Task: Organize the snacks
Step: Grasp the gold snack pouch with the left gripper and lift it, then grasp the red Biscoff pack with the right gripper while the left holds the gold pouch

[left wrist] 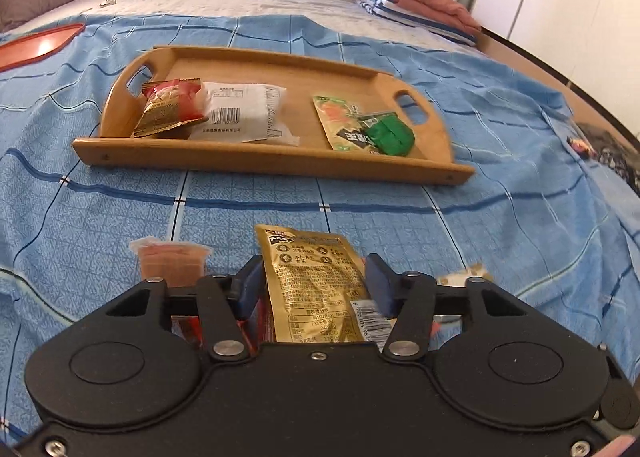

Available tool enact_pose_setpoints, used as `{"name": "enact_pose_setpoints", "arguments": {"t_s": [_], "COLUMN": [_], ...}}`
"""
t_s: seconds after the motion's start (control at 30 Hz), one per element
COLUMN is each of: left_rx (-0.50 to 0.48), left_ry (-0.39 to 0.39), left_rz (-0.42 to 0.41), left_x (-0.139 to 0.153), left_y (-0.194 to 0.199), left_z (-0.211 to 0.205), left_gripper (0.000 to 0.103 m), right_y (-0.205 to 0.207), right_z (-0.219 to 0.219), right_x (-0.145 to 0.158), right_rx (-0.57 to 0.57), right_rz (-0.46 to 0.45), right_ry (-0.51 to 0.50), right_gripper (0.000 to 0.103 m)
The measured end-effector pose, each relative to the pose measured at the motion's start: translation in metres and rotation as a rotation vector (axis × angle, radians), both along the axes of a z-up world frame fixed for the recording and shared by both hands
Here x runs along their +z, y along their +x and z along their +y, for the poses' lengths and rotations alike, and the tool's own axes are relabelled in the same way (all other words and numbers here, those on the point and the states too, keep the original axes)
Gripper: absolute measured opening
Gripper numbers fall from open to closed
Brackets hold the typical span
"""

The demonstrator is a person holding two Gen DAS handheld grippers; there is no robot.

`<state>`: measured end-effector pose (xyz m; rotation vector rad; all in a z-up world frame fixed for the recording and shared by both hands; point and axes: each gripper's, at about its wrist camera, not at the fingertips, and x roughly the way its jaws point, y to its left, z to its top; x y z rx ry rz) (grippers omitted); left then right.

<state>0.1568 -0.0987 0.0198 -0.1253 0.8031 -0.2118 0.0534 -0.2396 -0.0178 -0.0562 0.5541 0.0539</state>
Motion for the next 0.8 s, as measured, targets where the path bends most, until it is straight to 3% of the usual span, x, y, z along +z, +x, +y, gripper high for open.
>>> {"name": "enact_pose_setpoints", "arguments": {"t_s": [0.03, 0.1, 0.13, 0.23, 0.3, 0.5, 0.8], "left_rx": [-0.015, -0.048, -0.066, -0.111, -0.114, -0.119, -0.138], "left_ry": [-0.001, 0.004, 0.011, 0.09, 0.133, 0.069, 0.11], "left_rz": [0.003, 0.017, 0.012, -0.023, -0.041, -0.047, -0.108], "left_x": [0.001, 0.0, 0.0, -0.003, -0.005, -0.001, 0.013], "left_y": [-0.003, -0.009, -0.013, -0.023, -0.027, -0.032, -0.05], "left_z": [-0.001, -0.005, -0.007, -0.018, -0.022, -0.003, 0.013], "left_gripper": [0.074, 0.091, 0.092, 0.09, 0.082, 0.063, 0.063], "right_y": [0.0, 0.0, 0.0, 0.0, 0.0, 0.0, -0.002], "right_z": [0.0, 0.0, 0.0, 0.0, 0.0, 0.0, -0.005], "right_x": [0.0, 0.0, 0.0, 0.0, 0.0, 0.0, 0.002], "right_rx": [0.0, 0.0, 0.0, 0.0, -0.001, 0.0, -0.016], "right_rz": [0.0, -0.002, -0.002, -0.004, -0.004, -0.004, -0.01], "right_ry": [0.0, -0.001, -0.002, -0.002, -0.002, -0.001, 0.032], "right_gripper": [0.103, 0.103, 0.103, 0.103, 0.103, 0.103, 0.102]}}
